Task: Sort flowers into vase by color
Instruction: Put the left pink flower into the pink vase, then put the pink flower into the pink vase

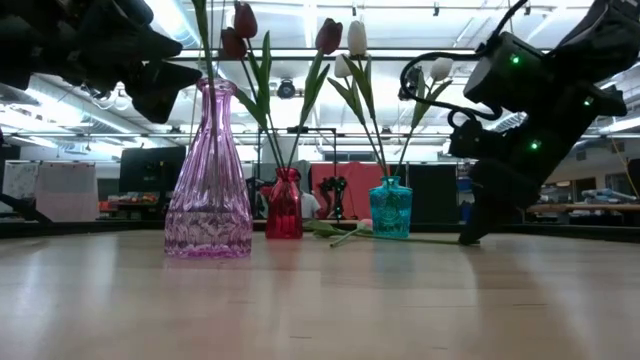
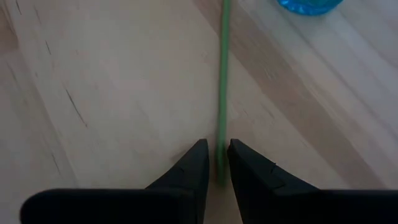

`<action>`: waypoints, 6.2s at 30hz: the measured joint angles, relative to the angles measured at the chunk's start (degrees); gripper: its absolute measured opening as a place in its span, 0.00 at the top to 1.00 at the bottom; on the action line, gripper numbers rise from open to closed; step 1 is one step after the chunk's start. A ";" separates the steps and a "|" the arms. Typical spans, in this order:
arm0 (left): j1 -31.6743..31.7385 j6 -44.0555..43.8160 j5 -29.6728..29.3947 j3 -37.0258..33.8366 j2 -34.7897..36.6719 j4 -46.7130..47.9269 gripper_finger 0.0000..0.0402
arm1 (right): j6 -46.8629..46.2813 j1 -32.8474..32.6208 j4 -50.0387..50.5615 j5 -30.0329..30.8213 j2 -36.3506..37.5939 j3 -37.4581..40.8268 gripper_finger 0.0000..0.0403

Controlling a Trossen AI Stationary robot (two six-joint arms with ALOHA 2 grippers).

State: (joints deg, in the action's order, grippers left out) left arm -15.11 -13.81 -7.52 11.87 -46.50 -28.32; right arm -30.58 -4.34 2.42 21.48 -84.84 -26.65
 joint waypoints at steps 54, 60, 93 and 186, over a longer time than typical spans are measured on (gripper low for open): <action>0.00 -1.48 0.49 0.00 0.07 -2.29 0.52 | -1.90 -18.43 -2.37 -3.47 26.23 -1.45 0.89; 0.01 -1.41 -0.06 0.01 0.07 -2.28 0.52 | -0.06 -14.74 -12.16 -8.14 12.59 -1.45 0.75; 0.00 -2.96 0.68 0.01 0.07 -0.52 0.52 | 10.37 -8.64 -4.15 -8.59 -18.31 -20.51 0.96; 0.00 -3.31 -4.48 0.01 -0.31 3.74 0.52 | 32.30 -2.96 -24.04 -22.96 -19.34 -41.66 0.80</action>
State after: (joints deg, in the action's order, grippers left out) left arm -15.11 -17.13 -12.00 11.88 -46.81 -24.59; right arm 1.72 -7.30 -21.62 -1.48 -104.18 -68.31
